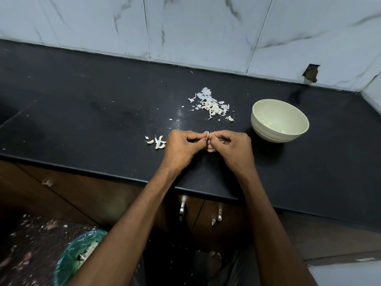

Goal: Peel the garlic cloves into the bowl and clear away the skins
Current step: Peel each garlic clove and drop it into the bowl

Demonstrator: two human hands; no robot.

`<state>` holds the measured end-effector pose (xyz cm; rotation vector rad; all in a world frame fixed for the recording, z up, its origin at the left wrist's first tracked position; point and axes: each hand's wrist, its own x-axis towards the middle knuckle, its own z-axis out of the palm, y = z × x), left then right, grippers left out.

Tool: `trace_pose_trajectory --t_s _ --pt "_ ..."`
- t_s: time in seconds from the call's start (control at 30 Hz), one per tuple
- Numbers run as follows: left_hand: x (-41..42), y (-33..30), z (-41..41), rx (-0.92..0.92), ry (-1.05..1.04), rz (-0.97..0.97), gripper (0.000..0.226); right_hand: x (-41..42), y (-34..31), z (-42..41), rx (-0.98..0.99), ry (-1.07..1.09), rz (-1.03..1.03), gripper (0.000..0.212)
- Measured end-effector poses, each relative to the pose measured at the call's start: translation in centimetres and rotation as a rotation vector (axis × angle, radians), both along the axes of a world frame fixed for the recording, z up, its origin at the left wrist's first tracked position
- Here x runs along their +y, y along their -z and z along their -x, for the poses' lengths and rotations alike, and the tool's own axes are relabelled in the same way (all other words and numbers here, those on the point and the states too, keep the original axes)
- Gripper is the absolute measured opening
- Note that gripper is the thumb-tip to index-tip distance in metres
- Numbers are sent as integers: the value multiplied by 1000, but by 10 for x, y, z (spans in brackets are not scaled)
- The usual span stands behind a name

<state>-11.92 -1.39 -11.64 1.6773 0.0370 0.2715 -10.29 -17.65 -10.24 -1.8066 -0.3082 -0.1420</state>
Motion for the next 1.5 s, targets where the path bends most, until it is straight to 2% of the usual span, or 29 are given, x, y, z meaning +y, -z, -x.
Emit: trace_pose_trajectory --t_s 0.27,0.83,0.97,1.1,1.23,1.5 --pt "0 -2 1 23 11 26 22 0 0 -1 11 -1 -19 10" --pt "-3 -11 8 31 13 28 19 -3 0 1 -94 11 106 14" --pt "-3 -12 8 37 31 76 18 -2 -2 2 -72 12 57 14" --pt "-3 -15 10 72 101 248 19 -2 -5 3 -8 -41 -53 16" --pt "-1 -15 8 79 131 332 18 -1 -8 4 17 -89 -132 23" --pt "2 -16 5 95 179 380 17 -1 -12 7 51 -77 -182 24"
